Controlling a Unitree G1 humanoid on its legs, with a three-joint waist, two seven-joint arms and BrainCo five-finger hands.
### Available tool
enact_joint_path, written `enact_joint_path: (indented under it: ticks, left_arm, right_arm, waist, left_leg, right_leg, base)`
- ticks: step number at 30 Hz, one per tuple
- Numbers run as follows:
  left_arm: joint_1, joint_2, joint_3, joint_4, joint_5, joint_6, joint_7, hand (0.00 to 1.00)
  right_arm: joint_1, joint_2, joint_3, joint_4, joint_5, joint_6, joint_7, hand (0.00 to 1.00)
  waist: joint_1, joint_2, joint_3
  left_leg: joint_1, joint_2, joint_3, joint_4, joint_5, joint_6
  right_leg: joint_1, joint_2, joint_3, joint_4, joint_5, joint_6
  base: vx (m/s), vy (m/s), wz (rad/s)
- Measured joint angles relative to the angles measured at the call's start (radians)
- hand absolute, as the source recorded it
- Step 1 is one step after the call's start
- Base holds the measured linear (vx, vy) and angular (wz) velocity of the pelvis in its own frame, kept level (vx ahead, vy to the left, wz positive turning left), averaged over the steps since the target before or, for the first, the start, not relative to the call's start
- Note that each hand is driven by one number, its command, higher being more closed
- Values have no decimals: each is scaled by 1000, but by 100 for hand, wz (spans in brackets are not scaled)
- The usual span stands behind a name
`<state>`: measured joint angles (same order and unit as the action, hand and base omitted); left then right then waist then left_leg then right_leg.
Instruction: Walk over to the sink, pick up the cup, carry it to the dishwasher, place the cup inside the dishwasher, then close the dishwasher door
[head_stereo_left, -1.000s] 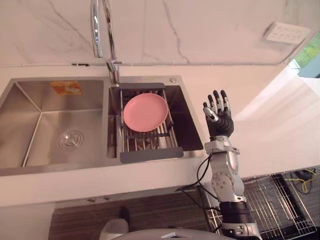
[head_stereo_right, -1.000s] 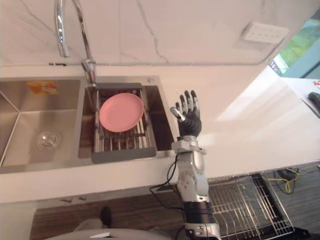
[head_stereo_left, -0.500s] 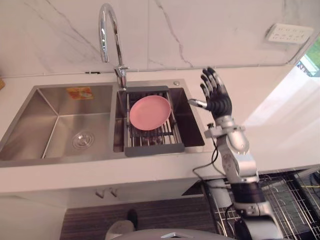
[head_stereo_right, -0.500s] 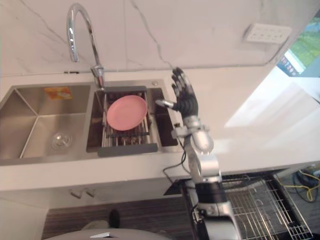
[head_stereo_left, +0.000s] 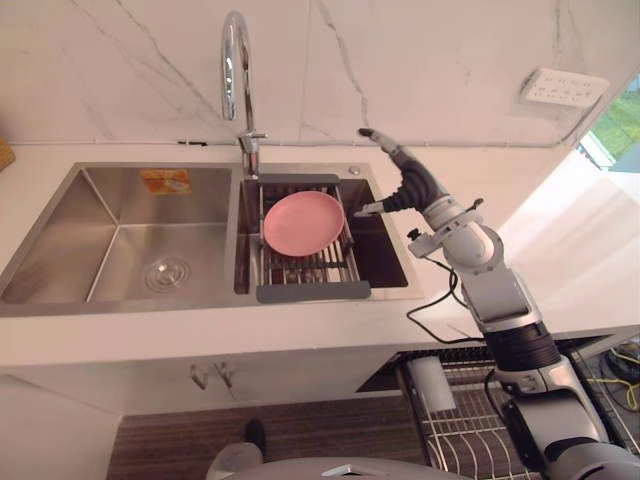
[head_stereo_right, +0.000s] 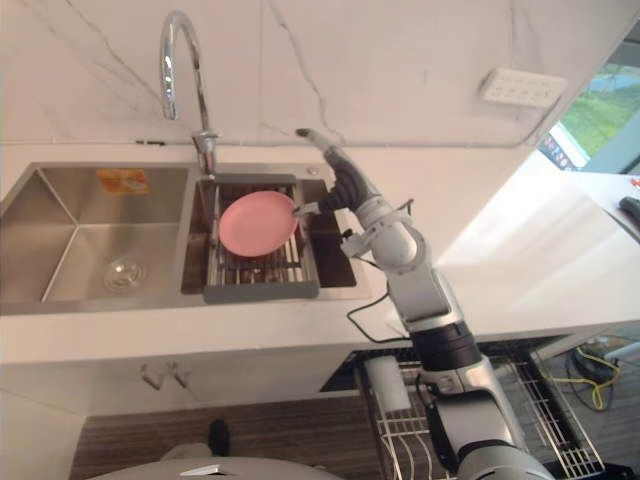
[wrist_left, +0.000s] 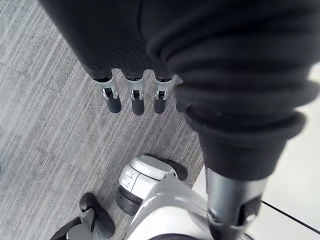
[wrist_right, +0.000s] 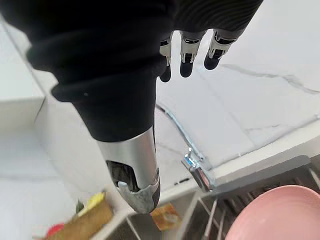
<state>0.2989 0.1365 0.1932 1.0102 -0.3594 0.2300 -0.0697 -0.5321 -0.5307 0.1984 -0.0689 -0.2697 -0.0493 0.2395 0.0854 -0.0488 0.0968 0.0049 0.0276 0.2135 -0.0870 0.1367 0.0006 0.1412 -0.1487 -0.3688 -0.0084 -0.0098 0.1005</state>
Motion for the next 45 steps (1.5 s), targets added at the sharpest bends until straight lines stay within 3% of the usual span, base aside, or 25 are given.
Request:
enact_joint_path:
  ticks: [3,5,10,18,24,30,39,45]
  left_arm:
    - [-3,3,-7,0,0,4,0,0]
    - [-11,11,-23,0,0,10,1,0]
    - [-15,19,-44,-18,0,26,1,0]
    - [-20,20,-47,-39,12,48,-2,0]
    - [-32,23,-47,-42,-25,93,-10,0]
    - [-41,27,-47,-49,-26,99,-26,0]
    - [-52,24,-47,-48,-9,101,-32,0]
    - [-53,25,-47,-48,-9,99,-43,0]
  right_arm:
    - [-34,-9,46,81,-77,-20,6,0]
    - [-59,-41,101,159,-206,-72,4,0]
    - [-121,-50,194,249,-334,-121,12,0]
    - [-155,-44,244,423,-372,-124,-2,0]
    - [-187,-27,309,564,-457,-130,0,0]
    - [-207,21,312,645,-540,-129,-2,0]
    - [-223,61,312,762,-642,-107,-82,0]
    - [-223,92,316,801,-721,-106,-186,0]
  waist:
    - [4,0,0]
    - [17,0,0]
    - [38,-1,0]
    - [64,-8,4]
    - [78,-10,10]
    - [86,-10,40]
    - [96,-2,57]
    - [101,-1,63]
  left_leg:
    - [-1,0,-9,0,3,1]
    - [-5,-1,-21,0,5,1]
    - [-6,1,-35,0,9,-2]
    - [-7,-20,-68,0,2,8]
    - [-4,-38,-77,0,-4,8]
    - [14,-44,-79,0,-5,8]
    - [20,-45,-98,0,-11,0]
    - [27,-45,-100,0,-14,-3]
  right_leg:
    - [3,1,-6,-1,0,0]
    - [7,2,-21,-1,0,0]
    - [15,9,-30,-6,0,0]
    - [33,-6,-74,-12,-20,24]
    - [43,-22,-85,-3,-26,34]
    - [59,-28,-92,2,-32,43]
    - [71,-29,-116,12,-48,43]
    - [74,-30,-115,19,-57,43]
  base:
    - [24,1,8]
    - [8,1,14]
    - [2,-6,8]
    - [13,12,15]
    - [71,8,6]
    - [57,-11,2]
    - [6,-19,6]
    - [-1,-4,0]
